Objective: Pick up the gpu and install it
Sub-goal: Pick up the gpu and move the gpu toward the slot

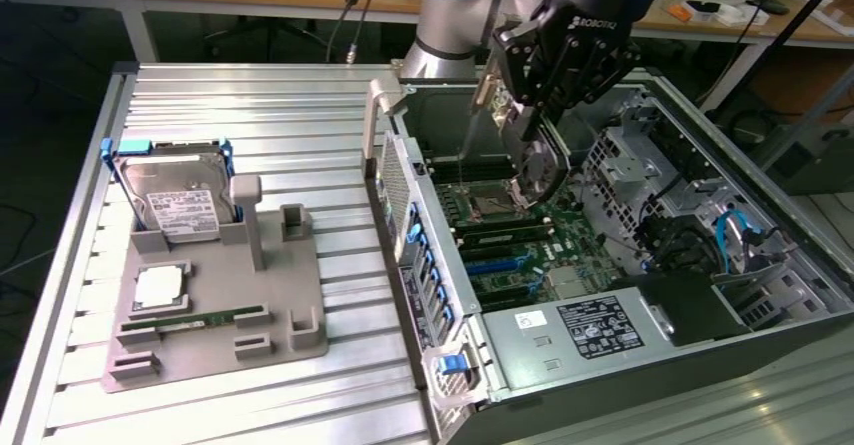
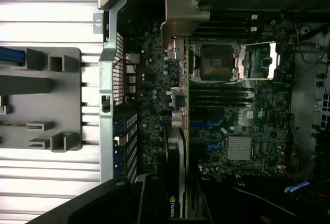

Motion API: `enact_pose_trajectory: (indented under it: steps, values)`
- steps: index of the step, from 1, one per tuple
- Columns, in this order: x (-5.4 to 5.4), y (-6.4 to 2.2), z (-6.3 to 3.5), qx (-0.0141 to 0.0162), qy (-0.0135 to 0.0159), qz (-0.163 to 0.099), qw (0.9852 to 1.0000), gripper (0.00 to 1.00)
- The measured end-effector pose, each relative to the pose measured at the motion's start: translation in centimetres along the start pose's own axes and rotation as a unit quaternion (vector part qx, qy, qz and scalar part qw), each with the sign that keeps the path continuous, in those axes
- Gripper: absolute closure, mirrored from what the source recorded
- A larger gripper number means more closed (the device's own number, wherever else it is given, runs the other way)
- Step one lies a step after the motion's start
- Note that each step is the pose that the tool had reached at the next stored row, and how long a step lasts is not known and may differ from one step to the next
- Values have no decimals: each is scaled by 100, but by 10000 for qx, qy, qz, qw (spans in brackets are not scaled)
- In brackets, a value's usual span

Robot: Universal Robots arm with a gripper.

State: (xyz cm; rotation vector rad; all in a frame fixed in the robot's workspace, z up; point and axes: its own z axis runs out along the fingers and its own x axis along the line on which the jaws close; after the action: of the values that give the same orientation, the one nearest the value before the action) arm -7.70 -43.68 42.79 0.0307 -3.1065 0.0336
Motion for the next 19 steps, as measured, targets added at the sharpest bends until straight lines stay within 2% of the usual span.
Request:
enact_pose_trajectory:
  steps: [9, 19]
  values:
    - [-258, -6, -9, 1, 0, -19, 10000, 73]
    - [-471, -10, -16, 1, -1, -45, 10000, 73]
